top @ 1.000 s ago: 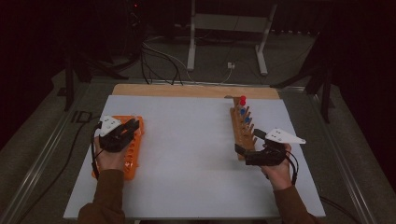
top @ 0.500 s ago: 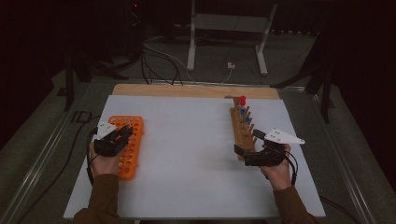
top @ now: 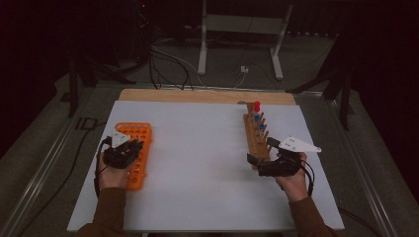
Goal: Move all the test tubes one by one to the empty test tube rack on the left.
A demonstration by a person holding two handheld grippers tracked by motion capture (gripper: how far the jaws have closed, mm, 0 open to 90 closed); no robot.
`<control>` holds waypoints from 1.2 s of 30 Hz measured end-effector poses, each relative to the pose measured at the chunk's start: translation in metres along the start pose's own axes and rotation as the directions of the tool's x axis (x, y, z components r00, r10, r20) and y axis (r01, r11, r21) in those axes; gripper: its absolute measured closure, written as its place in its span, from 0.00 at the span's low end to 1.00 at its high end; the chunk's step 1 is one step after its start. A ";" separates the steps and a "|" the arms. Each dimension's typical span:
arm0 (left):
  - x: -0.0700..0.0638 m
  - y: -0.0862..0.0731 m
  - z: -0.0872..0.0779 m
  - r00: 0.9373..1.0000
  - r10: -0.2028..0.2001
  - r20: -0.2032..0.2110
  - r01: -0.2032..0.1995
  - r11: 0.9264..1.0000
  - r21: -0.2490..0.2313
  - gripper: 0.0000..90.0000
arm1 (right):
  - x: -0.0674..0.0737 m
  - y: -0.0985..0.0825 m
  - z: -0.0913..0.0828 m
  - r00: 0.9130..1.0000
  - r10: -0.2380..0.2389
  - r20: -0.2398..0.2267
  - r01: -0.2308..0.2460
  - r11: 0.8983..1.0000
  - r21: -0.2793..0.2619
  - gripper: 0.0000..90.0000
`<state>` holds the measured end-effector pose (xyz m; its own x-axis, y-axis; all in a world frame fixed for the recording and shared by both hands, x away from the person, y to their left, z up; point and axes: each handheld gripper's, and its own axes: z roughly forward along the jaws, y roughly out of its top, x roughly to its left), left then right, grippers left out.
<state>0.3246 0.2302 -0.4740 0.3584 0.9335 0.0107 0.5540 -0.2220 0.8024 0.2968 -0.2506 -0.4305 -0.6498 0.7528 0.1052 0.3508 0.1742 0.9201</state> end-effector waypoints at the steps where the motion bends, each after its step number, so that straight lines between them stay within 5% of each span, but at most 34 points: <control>1: 0.000 0.000 0.000 1.000 -0.006 -0.001 0.006 1.000 0.007 0.85 | 0.000 0.000 0.000 1.000 0.000 -0.001 0.000 1.000 0.000 0.01; 6: 0.002 -0.001 0.000 1.000 -0.026 0.000 0.026 0.999 0.025 0.86 | 0.001 0.000 0.001 1.000 -0.002 -0.004 0.002 1.000 0.004 0.01; 15: -0.004 0.001 0.006 1.000 0.017 -0.023 -0.015 0.995 0.096 0.86 | 0.001 -0.001 0.002 1.000 -0.004 -0.006 0.004 1.000 0.008 0.01; 21: -0.003 0.001 0.006 1.000 -0.004 -0.021 0.006 0.996 0.094 0.85 | 0.001 -0.001 0.001 1.000 -0.001 -0.006 0.001 1.000 0.006 0.01; 29: 0.001 -0.002 -0.008 0.996 -0.074 0.048 0.076 0.996 -0.038 0.62 | -0.001 -0.001 0.001 1.000 0.002 -0.002 -0.002 1.000 0.005 0.01; 35: -0.002 0.001 -0.022 0.991 -0.101 0.090 0.113 0.983 -0.142 0.54 | -0.002 -0.002 0.002 1.000 0.003 0.005 -0.003 1.000 0.005 0.01; 36: -0.004 0.002 -0.024 0.990 -0.106 0.096 0.121 0.981 -0.155 0.46 | -0.003 -0.002 0.002 1.000 0.006 0.008 -0.006 1.000 0.008 0.01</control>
<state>0.3068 0.2330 -0.4583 0.3678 0.9205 -0.1320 0.4698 -0.0614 0.8806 0.2993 -0.2522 -0.4332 -0.6425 0.7586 0.1079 0.3602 0.1747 0.9164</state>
